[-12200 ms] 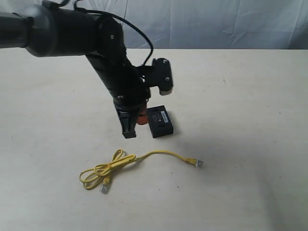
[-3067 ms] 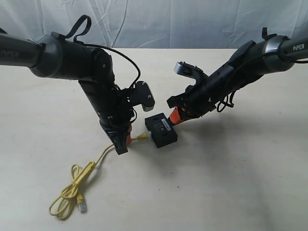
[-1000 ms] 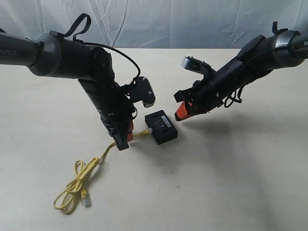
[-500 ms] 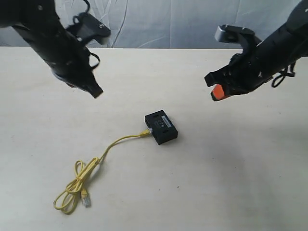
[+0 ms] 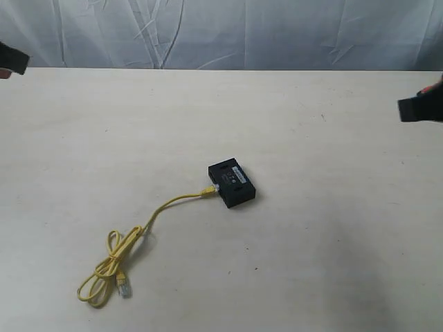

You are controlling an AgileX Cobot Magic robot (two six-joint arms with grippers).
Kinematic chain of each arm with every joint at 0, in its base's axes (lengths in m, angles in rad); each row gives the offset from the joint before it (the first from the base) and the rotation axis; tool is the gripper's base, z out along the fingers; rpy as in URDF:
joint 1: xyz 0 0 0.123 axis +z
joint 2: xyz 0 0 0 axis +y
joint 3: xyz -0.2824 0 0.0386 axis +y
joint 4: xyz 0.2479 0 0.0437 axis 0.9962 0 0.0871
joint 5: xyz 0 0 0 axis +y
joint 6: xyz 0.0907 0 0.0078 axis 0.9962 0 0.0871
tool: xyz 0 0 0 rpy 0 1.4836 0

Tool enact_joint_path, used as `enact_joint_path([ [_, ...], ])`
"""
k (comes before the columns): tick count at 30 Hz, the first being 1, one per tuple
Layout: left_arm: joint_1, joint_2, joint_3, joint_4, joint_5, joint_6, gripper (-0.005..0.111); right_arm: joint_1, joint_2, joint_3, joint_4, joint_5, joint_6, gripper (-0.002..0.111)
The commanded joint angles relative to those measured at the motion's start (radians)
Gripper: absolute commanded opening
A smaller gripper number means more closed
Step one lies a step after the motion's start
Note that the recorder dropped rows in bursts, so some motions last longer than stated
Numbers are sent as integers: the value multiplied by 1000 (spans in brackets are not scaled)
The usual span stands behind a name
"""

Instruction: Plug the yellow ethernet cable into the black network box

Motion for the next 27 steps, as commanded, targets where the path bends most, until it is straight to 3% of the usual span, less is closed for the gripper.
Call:
enact_joint_path([
  [1, 5, -214, 159, -36, -124, -6, 0, -6, -221, 85, -25, -11, 14, -1],
  [6, 5, -385, 272, -63, -180, -6, 0, -6, -448, 182, -16, 10, 14, -1],
  [13, 5, -498, 291, -49, -187, 5, 0, -6, -662, 294, -21, 28, 14, -1],
  [27, 5, -517, 291, -49, -187, 5, 0, 6, -753, 294, 17, 70, 14, -1],
])
